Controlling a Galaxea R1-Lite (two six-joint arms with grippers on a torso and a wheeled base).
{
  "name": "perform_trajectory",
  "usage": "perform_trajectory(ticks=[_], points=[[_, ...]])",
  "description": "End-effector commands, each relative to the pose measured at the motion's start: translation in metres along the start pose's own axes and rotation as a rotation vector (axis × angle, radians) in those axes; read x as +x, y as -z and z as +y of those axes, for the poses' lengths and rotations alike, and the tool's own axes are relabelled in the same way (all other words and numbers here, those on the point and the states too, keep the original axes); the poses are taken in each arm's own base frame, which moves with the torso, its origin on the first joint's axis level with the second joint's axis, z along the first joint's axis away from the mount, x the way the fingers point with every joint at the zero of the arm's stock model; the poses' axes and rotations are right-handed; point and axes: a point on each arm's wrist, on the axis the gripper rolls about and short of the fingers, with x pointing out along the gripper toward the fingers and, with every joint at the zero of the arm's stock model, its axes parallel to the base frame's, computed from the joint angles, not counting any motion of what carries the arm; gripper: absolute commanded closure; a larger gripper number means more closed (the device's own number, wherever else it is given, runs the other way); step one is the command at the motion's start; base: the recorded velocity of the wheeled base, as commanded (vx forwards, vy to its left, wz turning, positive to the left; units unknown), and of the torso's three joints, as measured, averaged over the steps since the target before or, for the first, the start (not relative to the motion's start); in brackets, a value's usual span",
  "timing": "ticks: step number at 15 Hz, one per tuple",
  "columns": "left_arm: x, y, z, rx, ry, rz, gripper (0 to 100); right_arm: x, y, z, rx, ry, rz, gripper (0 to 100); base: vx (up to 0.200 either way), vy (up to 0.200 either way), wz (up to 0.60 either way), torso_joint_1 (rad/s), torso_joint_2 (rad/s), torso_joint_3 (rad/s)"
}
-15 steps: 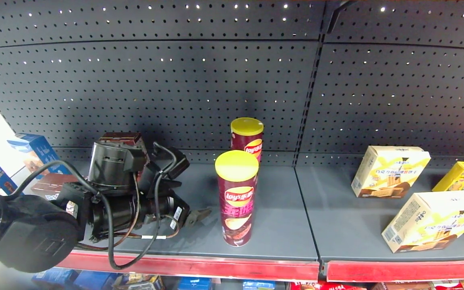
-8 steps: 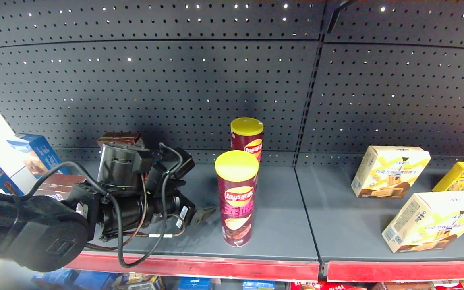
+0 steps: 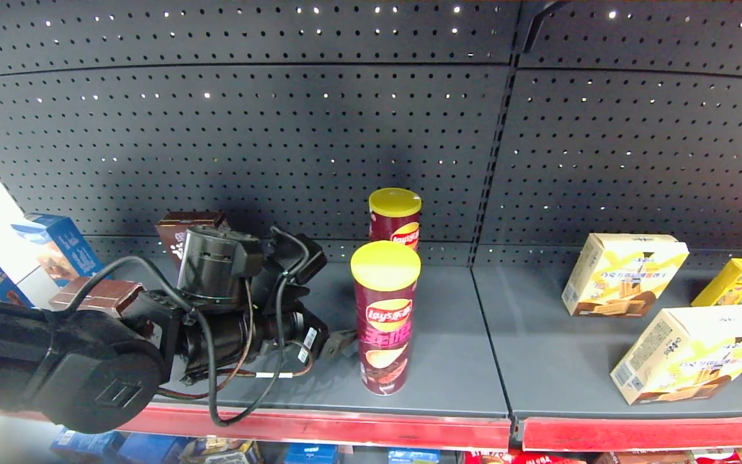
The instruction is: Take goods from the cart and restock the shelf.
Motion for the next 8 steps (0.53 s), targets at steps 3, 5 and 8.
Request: perform_trajectory(ticks=[3,5,8], points=[[0.0039,-0.0009,-0.0051,0.007,0.01,0.002,0,0.0001,0.0001,0.0,0.0,-0.001,0.002,0,0.0,0.0,0.0,0.0,0.0,0.0],[0.0047,-0.0033,-0.0076,0.012,0.016,-0.005,0,0.0001,-0.0001,0.0,0.0,-0.001,0.001,0,0.0,0.0,0.0,0.0,0.0,0.0],[0.0074,-0.0051,-0.0085,0.014,0.016,-0.008,0,0.0001,-0.0001,0.0,0.0,-0.001,0.001,0,0.0,0.0,0.0,0.0,0.0,0.0]])
